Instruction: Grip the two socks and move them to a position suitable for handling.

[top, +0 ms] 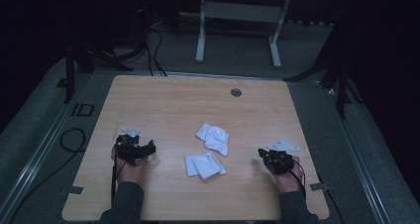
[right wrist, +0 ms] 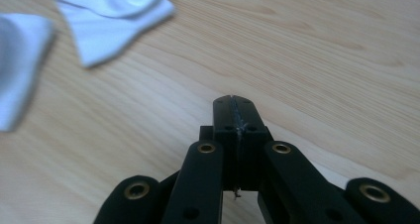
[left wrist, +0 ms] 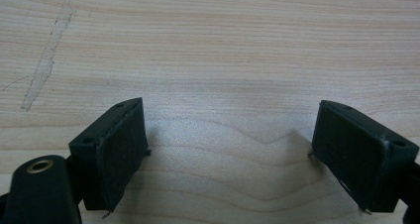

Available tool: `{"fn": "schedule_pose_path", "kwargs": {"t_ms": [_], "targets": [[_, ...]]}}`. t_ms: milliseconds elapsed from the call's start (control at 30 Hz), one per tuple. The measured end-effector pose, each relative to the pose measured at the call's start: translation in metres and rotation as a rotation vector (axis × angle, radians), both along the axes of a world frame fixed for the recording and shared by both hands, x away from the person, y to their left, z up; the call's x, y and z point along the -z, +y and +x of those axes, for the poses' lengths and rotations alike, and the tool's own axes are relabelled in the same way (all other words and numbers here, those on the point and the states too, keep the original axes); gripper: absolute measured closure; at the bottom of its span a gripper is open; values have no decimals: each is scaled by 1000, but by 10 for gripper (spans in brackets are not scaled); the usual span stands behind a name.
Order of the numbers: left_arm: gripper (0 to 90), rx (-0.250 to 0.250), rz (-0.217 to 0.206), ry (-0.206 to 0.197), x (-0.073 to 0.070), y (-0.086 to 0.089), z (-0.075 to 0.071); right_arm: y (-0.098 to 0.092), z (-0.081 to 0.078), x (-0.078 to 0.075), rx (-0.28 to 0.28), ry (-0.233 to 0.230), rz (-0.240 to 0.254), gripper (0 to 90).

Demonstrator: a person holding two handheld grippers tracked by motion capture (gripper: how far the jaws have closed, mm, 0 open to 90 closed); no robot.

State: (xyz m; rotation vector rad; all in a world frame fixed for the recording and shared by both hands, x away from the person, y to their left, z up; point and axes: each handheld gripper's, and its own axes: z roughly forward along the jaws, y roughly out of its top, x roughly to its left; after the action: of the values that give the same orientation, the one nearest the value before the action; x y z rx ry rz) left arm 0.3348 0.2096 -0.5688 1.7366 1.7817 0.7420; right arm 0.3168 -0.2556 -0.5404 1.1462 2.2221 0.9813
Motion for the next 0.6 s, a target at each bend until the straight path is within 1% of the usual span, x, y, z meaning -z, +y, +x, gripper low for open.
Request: {"fn": "schedule_pose_path", "kwargs": {"t_ms": [100, 133, 167, 200, 333, 467, 600], "targets": [[136, 0, 0, 0, 0, 0, 0, 11, -4, -2, -41, -4, -11, 896], [136, 0, 0, 0, 0, 0, 0, 11, -4, -2, -41, -4, -11, 896], [136, 0, 0, 0, 0, 0, 0, 15, -6, -2, -54, -4, -13, 896], [136, 0, 0, 1, 0, 0, 0, 22, -8, -3, -77, -5, -13, 896], [136, 0, 0, 1, 0, 0, 0, 37, -14, -8, -129, -14, -9, 896], [136, 0, 0, 0, 0, 0, 0, 55, -18, -11, -196, -22, -10, 896], [136, 0, 0, 1, 0, 0, 0, 73, -21, -13, -253, -16, -1, 892]]}}
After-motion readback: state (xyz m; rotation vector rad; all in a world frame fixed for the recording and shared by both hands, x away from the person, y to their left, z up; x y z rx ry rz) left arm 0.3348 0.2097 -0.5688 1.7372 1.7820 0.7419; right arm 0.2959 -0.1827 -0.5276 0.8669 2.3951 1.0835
